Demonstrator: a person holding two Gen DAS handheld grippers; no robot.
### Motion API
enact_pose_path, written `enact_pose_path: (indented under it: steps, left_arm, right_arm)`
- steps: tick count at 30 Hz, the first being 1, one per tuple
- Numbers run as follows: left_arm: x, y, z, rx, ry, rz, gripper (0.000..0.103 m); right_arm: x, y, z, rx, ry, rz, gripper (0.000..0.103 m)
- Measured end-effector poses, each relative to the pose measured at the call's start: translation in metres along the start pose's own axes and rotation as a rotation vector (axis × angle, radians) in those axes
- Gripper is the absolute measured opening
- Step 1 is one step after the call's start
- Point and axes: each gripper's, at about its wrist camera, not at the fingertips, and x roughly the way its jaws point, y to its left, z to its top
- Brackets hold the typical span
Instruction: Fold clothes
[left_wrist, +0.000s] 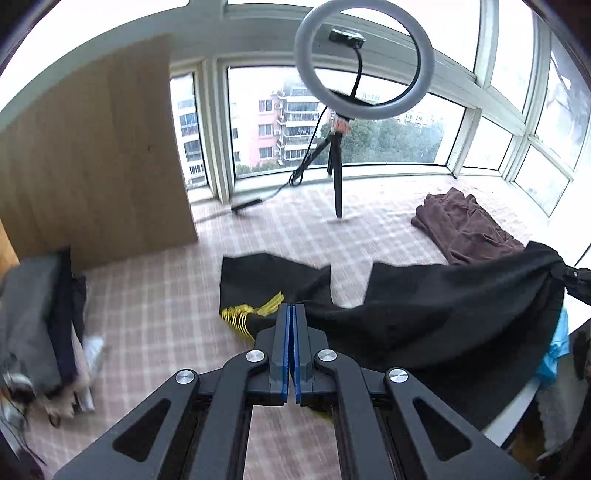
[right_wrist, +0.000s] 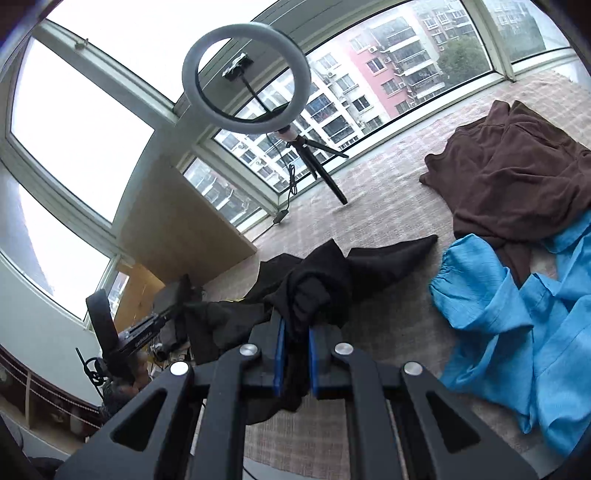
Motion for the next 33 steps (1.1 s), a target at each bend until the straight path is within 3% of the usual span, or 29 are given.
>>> enact_pose_path:
  steps: [2, 3, 6, 8, 10, 13, 16, 19, 26, 30, 33]
  left_arm:
    - [0.049, -0.024, 0.032, 0.081, 0.045, -0.006, 0.007]
    - [0.078, -0.036, 0.043, 0.113, 0.078, 0.031, 0.01]
    - [0.12, -0.053, 0.047, 0.157, 0.171, 0.117, 0.012]
    - [0.107, -0.057, 0.03, 0.145, 0.152, 0.062, 0.018]
    - [0.087, -0.059, 0.009, 0.125, 0.119, -0.011, 0.049]
    - [0.072, -0.079, -0.044, 0.157, 0.128, -0.096, 0.048]
    - [0.075, -0.112, -0.09, 0.209, 0.206, -0.192, 0.048]
    - [0.088, -0.155, -0.118, 0.316, 0.269, -0.239, 0.048]
    - [0.129, -0.186, -0.059, 0.356, 0.231, -0.195, 0.048]
    - [0.153, -0.202, -0.023, 0.374, 0.205, -0.167, 0.049]
    - [0.174, -0.203, 0.0, 0.382, 0.219, -0.131, 0.048]
  right_arm:
    - [0.006, -0.026, 0.0, 0.061, -0.014, -0.08, 0.01]
    - [0.012, -0.045, 0.001, 0.098, -0.003, -0.135, 0.01]
    - [0.04, -0.096, 0.0, 0.155, 0.118, -0.289, 0.013]
    - [0.05, -0.122, -0.006, 0.189, 0.181, -0.303, 0.014]
    - [0.053, -0.138, -0.011, 0.191, 0.209, -0.308, 0.014]
    - [0.05, -0.144, -0.012, 0.152, 0.211, -0.312, 0.015]
    - [0.047, -0.145, -0.004, 0.137, 0.196, -0.298, 0.015]
    - [0.045, -0.151, 0.006, 0.184, 0.188, -0.248, 0.015]
    - [0.035, -0.134, 0.011, 0.089, 0.206, -0.269, 0.017]
    - [0.006, -0.113, 0.005, -0.105, 0.188, -0.388, 0.019]
    - [-0.002, -0.087, 0.001, -0.229, 0.179, -0.356, 0.022]
